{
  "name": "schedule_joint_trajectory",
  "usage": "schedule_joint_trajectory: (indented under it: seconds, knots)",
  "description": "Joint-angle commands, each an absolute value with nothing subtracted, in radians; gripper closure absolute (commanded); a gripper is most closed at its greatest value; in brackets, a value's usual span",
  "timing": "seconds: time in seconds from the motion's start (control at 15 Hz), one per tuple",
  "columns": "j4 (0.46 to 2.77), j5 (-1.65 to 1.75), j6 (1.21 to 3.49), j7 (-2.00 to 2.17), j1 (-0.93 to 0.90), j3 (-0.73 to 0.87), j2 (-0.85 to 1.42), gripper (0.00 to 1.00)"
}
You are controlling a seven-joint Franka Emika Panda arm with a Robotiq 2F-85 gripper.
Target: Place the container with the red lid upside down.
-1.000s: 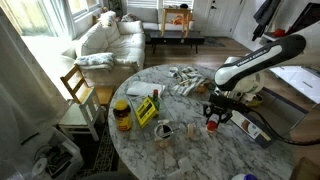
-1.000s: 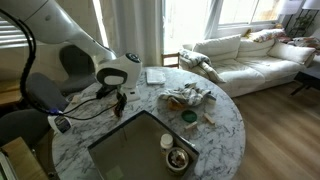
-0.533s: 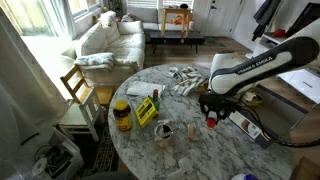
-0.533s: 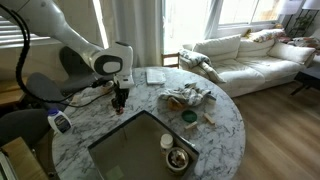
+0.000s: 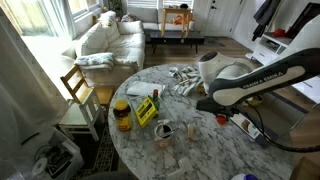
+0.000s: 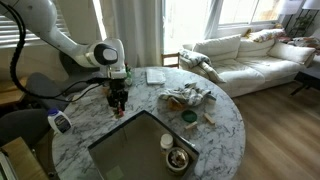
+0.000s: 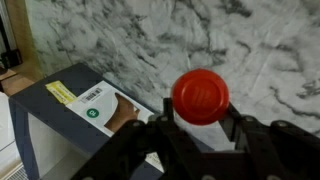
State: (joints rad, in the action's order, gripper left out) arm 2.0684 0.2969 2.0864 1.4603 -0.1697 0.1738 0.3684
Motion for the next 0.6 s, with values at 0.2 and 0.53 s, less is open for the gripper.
schedule_joint_trajectory:
  seconds: [0.2,0.53]
  knots:
    - [2.062,0.378,2.122,1.586,-0.160,0.150,0.422,0.77]
    - [2.059,0.398,2.133,1.624,-0.170,0.148,0.459,0.77]
